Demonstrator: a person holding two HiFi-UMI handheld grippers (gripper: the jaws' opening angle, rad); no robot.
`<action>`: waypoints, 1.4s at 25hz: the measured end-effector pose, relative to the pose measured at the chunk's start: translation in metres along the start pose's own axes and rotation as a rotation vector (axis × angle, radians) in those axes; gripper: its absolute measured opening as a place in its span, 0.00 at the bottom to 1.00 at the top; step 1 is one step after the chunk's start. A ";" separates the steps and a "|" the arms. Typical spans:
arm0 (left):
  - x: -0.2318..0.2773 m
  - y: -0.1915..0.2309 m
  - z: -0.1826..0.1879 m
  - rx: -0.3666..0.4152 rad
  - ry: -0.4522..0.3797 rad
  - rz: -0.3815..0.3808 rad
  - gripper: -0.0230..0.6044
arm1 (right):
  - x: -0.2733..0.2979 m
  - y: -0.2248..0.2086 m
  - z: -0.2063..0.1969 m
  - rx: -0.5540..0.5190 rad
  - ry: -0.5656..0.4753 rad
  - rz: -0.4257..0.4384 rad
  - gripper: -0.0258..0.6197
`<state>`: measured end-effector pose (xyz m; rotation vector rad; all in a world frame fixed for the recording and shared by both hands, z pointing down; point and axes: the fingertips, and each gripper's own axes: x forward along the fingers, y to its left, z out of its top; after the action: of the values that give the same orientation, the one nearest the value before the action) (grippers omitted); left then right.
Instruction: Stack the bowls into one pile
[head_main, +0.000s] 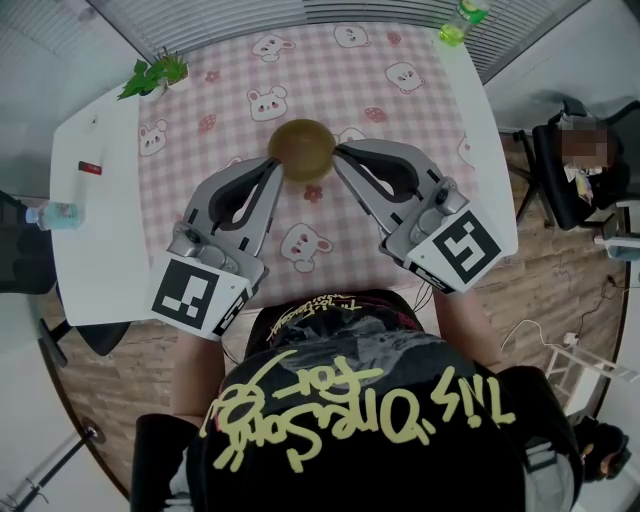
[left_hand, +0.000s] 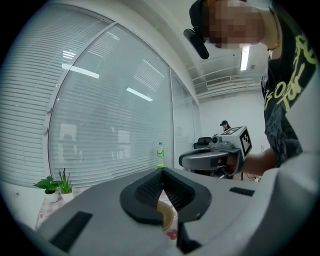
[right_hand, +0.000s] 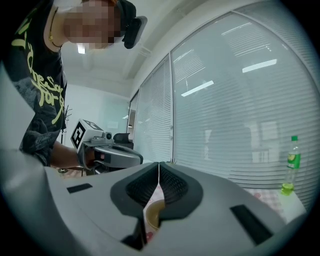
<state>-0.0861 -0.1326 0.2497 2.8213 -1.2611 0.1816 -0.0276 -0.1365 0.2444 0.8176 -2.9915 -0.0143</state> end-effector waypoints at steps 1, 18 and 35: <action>0.000 0.000 0.000 -0.001 -0.002 -0.001 0.03 | 0.000 0.000 0.000 0.000 0.000 -0.002 0.05; -0.002 -0.007 -0.002 0.018 0.004 -0.014 0.03 | -0.002 0.002 0.001 -0.016 -0.015 0.003 0.04; 0.004 -0.011 -0.003 0.023 0.034 -0.009 0.03 | -0.005 0.000 0.001 -0.044 0.012 0.017 0.04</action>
<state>-0.0758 -0.1281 0.2535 2.8296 -1.2481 0.2436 -0.0237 -0.1342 0.2433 0.7846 -2.9755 -0.0736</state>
